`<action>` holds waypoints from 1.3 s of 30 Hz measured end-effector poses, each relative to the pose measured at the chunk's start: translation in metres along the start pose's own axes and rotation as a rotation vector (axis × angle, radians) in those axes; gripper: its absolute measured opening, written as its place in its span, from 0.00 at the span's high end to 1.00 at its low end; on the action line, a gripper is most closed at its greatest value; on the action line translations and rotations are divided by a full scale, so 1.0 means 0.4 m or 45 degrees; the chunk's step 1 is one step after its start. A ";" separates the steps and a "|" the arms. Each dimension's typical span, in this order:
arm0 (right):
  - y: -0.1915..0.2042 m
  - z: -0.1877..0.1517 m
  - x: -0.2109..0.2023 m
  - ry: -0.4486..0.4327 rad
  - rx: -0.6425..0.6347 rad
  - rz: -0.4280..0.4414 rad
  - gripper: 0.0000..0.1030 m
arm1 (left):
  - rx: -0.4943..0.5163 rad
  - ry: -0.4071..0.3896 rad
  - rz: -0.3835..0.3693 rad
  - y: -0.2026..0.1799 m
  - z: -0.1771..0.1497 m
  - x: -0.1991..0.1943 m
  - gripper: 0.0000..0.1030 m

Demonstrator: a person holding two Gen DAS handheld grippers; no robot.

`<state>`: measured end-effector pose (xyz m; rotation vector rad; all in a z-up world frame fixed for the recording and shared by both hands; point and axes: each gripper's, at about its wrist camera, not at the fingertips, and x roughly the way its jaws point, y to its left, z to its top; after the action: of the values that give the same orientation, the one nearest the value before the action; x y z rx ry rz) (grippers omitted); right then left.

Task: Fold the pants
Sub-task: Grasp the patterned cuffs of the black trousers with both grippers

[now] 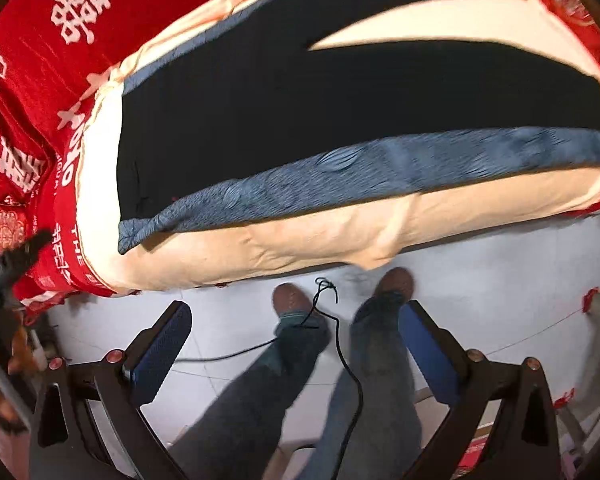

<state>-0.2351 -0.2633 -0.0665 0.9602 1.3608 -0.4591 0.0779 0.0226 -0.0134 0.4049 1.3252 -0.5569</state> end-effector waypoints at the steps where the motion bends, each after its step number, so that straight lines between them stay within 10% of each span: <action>1: 0.008 0.001 0.027 0.003 0.001 0.006 0.00 | 0.022 -0.008 -0.022 0.010 0.014 0.027 0.00; 15: 0.029 0.068 0.295 -0.057 0.151 0.311 0.00 | 0.120 0.128 -0.191 0.035 0.035 0.328 0.00; 20: -0.066 0.074 0.329 -0.132 0.425 0.472 0.02 | 0.065 0.227 -0.236 0.041 0.014 0.372 0.31; 23: -0.114 0.080 0.350 -0.131 0.580 0.564 0.30 | 0.087 0.215 -0.210 0.027 0.010 0.371 0.36; 27: -0.131 0.101 0.359 -0.103 0.657 0.679 0.92 | 0.046 0.218 -0.263 0.036 0.014 0.352 0.45; 39: -0.160 0.031 0.365 -0.032 0.510 0.436 0.98 | -0.007 0.130 -0.255 0.062 0.005 0.334 0.46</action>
<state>-0.2476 -0.2735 -0.2255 1.4817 1.0701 -0.4874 0.1136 0.0212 -0.1447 0.3011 1.4748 -0.7068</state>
